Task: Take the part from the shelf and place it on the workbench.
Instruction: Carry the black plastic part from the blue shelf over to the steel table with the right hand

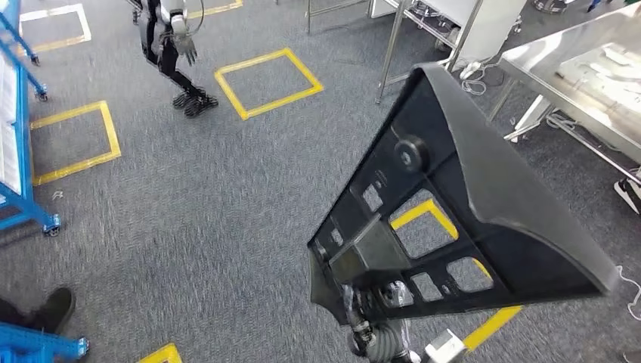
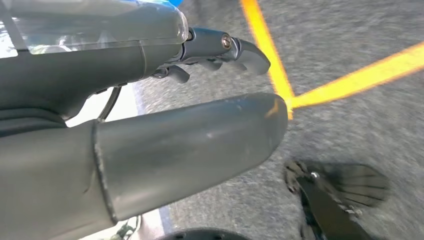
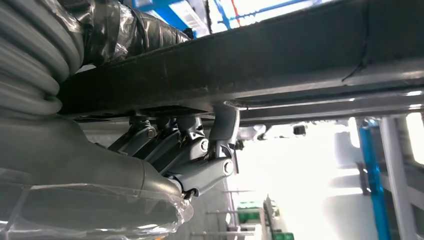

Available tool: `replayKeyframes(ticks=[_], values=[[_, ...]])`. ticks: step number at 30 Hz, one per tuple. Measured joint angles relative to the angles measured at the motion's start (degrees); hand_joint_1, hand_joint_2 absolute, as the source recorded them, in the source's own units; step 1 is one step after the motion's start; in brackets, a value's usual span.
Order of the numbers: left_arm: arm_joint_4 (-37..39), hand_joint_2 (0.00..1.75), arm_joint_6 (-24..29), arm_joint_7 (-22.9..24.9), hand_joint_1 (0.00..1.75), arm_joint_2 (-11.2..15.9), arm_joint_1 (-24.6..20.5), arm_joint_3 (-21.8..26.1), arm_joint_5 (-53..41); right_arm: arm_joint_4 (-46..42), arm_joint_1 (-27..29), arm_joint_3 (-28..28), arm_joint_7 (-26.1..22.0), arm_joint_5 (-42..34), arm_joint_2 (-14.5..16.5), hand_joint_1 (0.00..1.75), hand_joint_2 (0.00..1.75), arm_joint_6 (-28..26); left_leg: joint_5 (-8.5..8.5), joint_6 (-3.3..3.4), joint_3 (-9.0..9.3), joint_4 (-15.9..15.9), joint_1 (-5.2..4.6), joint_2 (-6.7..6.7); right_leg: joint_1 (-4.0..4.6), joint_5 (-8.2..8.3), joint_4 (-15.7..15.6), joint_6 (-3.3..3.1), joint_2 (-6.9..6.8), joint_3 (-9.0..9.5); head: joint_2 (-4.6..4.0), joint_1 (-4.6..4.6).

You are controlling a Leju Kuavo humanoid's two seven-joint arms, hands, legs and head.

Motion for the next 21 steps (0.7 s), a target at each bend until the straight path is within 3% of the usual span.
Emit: replayKeyframes(ticks=[2,3,4,5,6,8,10,11,13,15,17,19,20,21], values=[[0.0,0.0,-0.1,0.0,0.0,0.0,0.1,0.0,0.0,-0.1,-0.1,0.0,0.1,0.1,0.1,1.75,1.75,0.0,-3.28,-0.14,-3.4,7.0,0.12,-2.8,-0.18,0.01,-0.2,-0.45,1.22,0.22,0.0,0.0],[0.0,0.0,-0.1,0.0,0.0,0.1,0.2,0.0,0.0,-0.1,-0.1,0.0,0.2,0.1,0.1,1.75,1.75,0.0,-4.32,-0.25,-5.28,10.3,0.14,-3.31,-0.22,-0.06,-0.1,-0.59,1.99,0.21,0.0,0.01],[0.0,0.0,-0.1,0.1,0.0,0.1,0.2,0.0,0.0,-0.1,-0.1,0.0,0.2,0.1,0.1,1.75,1.75,0.0,-4.32,-0.36,-6.55,12.1,0.15,-3.53,-0.25,-0.17,0.1,-0.63,2.85,0.22,0.0,0.01],[0.0,0.0,-0.1,0.1,0.0,0.2,0.3,0.0,0.0,-0.1,-0.1,0.0,0.2,0.1,0.1,1.75,1.75,0.0,-3.11,-0.46,-6.87,11.8,0.19,-3.63,-0.31,-0.32,0.4,-0.55,3.75,0.24,0.0,0.01],[0.0,0.0,-0.1,0.2,0.0,0.2,0.4,0.0,0.0,-0.1,-0.1,0.0,0.2,0.1,0.1,1.75,1.75,0.0,-0.9,-0.56,-6.24,9.5,0.27,-3.89,-0.41,-0.54,0.7,-0.38,4.65,0.26,0.0,0.01],[0.0,0.0,-0.1,0.3,0.0,0.4,0.4,0.1,0.2,-0.1,-0.1,0.0,0.2,0.1,0.1,1.75,1.75,0.0,3.06,-0.7,-3.96,2.8,0.58,-6.2,-0.61,-1.16,1.7,0.22,6.15,0.04,0.0,0.0],[0.0,0.0,0.0,0.4,0.0,0.4,0.4,0.1,0.4,-0.1,-0.1,0.0,0.2,0.1,0.1,1.75,1.75,-0.1,4.0,-0.46,-2.71,-0.7,0.77,-8.66,-0.7,-1.52,2.7,0.93,7.38,-0.69,0.0,0.02],[0.0,0.0,0.0,0.4,0.0,0.4,0.3,0.1,0.4,-0.1,-0.1,0.0,0.2,0.1,0.1,1.75,1.75,-0.2,3.74,-0.23,-2.62,-0.9,0.69,-9.02,-0.75,-1.47,2.8,1.29,7.99,-1.05,0.0,0.02],[0.0,0.0,0.1,0.5,0.0,0.4,0.3,0.2,0.5,-0.1,0.0,0.0,0.2,0.1,0.1,1.75,1.75,-0.3,3.97,0.42,-2.44,-1.4,0.66,-7.68,-0.93,-1.29,2.8,1.85,8.78,-1.47,0.0,0.01],[0.0,0.0,0.1,0.4,0.0,0.4,0.3,0.2,0.5,-0.1,0.0,0.0,0.2,0.1,0.1,1.75,1.75,-0.5,4.19,1.03,-2.18,-1.9,0.85,-6.2,-0.79,-2.6,5.0,2.33,6.42,-2.64,0.0,0.05],[0.0,0.0,0.0,0.3,0.0,0.4,0.3,0.2,0.4,-0.1,0.0,0.0,0.2,0.1,0.1,1.75,1.75,-0.7,4.14,1.41,-2.0,-2.1,0.78,-4.68,-0.79,-5.56,11.0,2.85,2.88,-5.73,0.0,0.09],[0.0,0.0,0.0,0.1,0.0,0.4,0.4,0.2,0.3,0.0,-0.1,0.0,0.3,0.2,0.1,1.75,1.75,-1.0,3.9,1.58,-1.86,-2.1,0.66,-2.98,-1.02,-7.08,16.5,3.15,1.57,-8.78,0.0,0.08],[0.0,0.0,0.0,0.1,0.0,0.4,0.4,0.2,0.2,0.0,0.0,0.0,0.3,0.2,0.1,1.75,1.75,-1.0,3.74,1.59,-1.72,-2.1,0.64,-2.15,-1.09,-6.43,16.8,3.18,1.29,-9.09,0.0,0.07],[0.0,0.0,0.0,0.0,0.0,0.4,0.4,0.2,0.1,0.0,0.0,0.0,0.4,0.2,0.0,1.75,1.75,-1.1,3.56,1.55,-1.49,-2.1,0.64,-1.39,-1.12,-4.77,14.8,3.11,0.98,-8.18,0.0,0.07]])
